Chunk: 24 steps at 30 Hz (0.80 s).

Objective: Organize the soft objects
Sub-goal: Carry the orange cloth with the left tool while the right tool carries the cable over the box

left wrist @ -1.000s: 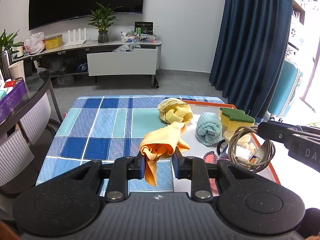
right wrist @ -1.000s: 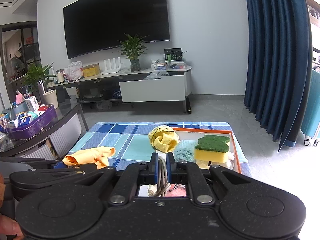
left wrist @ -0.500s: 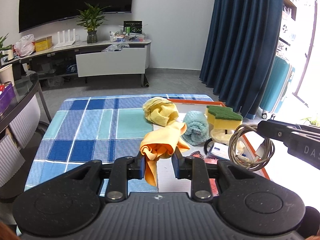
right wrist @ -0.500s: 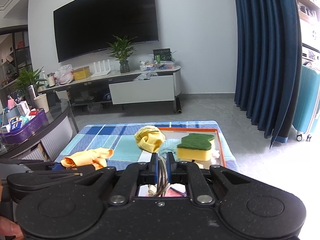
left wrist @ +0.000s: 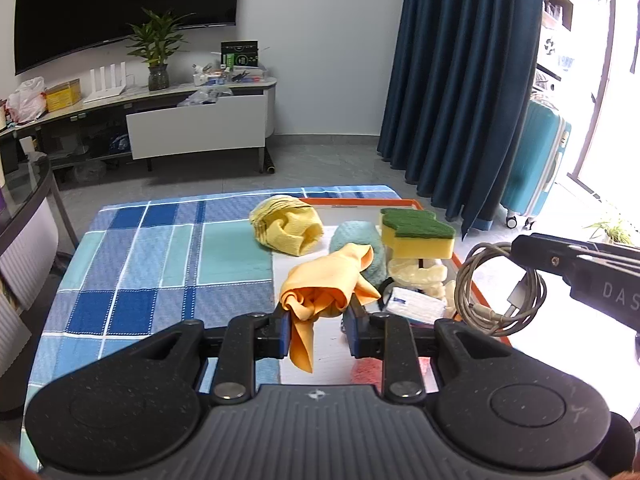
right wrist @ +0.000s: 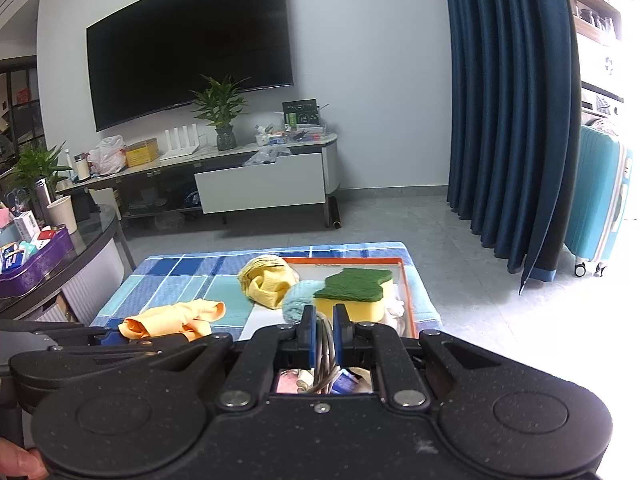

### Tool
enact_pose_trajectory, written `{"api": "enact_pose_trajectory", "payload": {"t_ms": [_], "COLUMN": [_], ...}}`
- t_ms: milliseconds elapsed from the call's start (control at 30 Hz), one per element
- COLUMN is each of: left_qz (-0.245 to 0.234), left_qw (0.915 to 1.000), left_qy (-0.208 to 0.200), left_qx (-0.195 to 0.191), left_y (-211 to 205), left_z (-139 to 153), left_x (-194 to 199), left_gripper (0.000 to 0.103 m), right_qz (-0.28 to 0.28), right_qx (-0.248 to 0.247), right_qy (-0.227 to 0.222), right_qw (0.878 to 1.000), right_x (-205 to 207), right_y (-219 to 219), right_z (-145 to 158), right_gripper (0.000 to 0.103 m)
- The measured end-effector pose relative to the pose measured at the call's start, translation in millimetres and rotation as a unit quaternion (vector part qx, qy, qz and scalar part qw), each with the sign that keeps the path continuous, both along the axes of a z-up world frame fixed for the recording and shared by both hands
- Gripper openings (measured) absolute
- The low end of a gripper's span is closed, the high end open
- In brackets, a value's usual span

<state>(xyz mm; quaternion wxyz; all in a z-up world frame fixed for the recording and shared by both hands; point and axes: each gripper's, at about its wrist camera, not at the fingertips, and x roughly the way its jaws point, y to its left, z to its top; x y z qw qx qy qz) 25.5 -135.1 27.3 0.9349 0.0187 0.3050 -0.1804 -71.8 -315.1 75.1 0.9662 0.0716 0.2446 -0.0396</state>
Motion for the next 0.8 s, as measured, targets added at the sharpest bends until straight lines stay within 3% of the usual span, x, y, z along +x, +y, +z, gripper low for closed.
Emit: {"api": "enact_pose_trajectory", "payload": {"t_ms": [800], "left_qz": [-0.010], "left_qw": [0.9997], "left_qy": [0.021], "left_qx": [0.006], "left_y": [-19], "left_z": [-4], "left_x": [30], "left_gripper": [0.027], "right_qz": [-0.008], "right_qx": [0.000], "right_qy": [0.000], "right_qw": [1.000], "right_x": [32], "right_y": [-18], "right_z": [10], "right_gripper": [0.011]}}
